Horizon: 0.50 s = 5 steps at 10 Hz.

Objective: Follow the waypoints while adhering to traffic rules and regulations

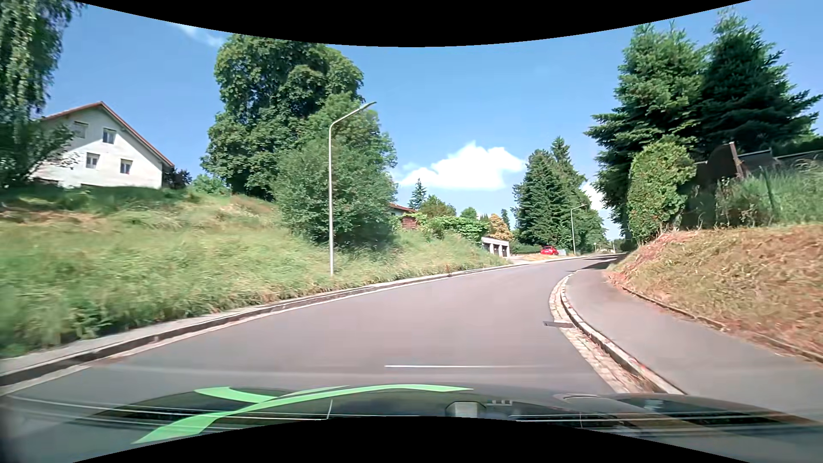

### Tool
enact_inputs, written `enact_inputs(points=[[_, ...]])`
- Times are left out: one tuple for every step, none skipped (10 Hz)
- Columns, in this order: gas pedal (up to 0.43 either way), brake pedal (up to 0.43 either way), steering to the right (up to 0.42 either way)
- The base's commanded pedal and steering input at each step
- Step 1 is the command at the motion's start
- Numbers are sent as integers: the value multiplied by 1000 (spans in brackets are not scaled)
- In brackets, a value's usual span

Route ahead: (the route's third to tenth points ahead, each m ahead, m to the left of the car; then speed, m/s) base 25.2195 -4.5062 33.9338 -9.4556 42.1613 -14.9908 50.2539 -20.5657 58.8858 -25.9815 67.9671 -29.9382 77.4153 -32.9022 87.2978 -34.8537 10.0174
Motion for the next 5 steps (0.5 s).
enact_inputs(points=[[299, 0, 111], [311, 0, 111], [319, 0, 110], [331, 0, 108], [331, 0, 102]])
